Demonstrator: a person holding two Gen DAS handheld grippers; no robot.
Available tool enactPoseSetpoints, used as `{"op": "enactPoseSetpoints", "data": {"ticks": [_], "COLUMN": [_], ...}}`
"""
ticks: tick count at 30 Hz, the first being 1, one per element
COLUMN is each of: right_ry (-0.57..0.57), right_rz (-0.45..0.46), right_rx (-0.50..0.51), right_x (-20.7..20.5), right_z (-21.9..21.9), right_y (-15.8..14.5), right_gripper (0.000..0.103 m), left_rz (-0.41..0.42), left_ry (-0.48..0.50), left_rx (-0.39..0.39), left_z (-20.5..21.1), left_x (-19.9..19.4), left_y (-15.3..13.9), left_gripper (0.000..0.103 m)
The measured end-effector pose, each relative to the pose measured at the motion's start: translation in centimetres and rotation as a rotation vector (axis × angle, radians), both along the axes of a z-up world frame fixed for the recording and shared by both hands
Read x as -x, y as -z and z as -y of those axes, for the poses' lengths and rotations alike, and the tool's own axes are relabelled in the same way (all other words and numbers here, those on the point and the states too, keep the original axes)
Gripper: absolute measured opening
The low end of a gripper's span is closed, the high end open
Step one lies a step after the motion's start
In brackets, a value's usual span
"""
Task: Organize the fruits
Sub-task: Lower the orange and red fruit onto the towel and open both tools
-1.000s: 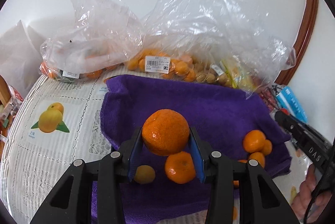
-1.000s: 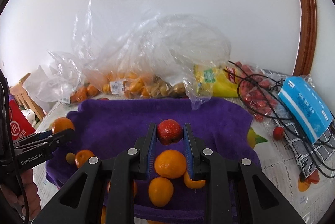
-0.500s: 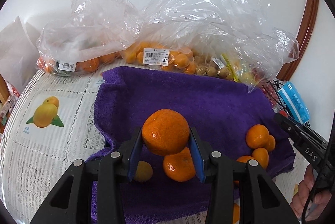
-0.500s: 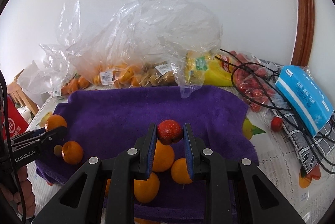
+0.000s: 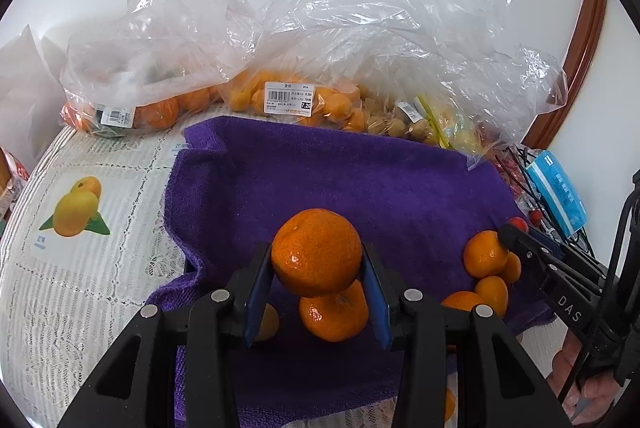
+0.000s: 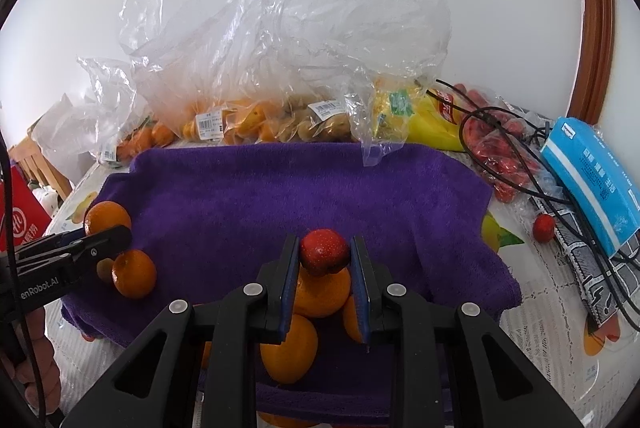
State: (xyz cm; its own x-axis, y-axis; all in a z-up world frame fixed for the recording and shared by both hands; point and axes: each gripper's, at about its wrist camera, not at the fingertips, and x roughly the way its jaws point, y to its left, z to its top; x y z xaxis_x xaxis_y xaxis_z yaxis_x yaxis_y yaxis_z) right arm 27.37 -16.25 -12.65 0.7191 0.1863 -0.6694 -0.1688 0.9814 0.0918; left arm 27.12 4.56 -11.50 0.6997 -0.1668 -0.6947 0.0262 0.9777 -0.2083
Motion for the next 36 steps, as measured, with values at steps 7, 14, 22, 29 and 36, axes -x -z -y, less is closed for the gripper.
{"op": "enactPoseSetpoints", "data": {"ticks": [7,14,22,29,36], "right_ry": [-0.002,-0.006,-0.005,-0.014,-0.020], "right_rz": [0.001,0.002,0.000,0.008,-0.001], "right_rx": [0.002,0.006,0.006,0.016,0.021], "right_x": [0.09,0.14,0.12,0.35,0.27], "right_z": [-0.06,-0.19,-0.11,-0.37,-0.52], "right_y": [0.00,-0.05,-0.02,-0.08,0.03], "right_gripper": [0.025,0.025,0.025,0.025,0.031], "left_rz": [-0.004,-0.001,0.001,-0.002,-0.002], "left_ry": [0.007,0.020,0.030,0.030,0.029], "left_rx": [0.000,0.019,0.005,0.022,0.017], "left_z": [0.05,0.04,0.27,0.08,0.11], "left_x": [-0.13,0.00,0.04,-0.07,-0.02], "left_y": [0.01,-0.18,-0.29,-0.21,-0.24], "left_gripper": [0.041,0.041,0.041,0.041,0.041]}}
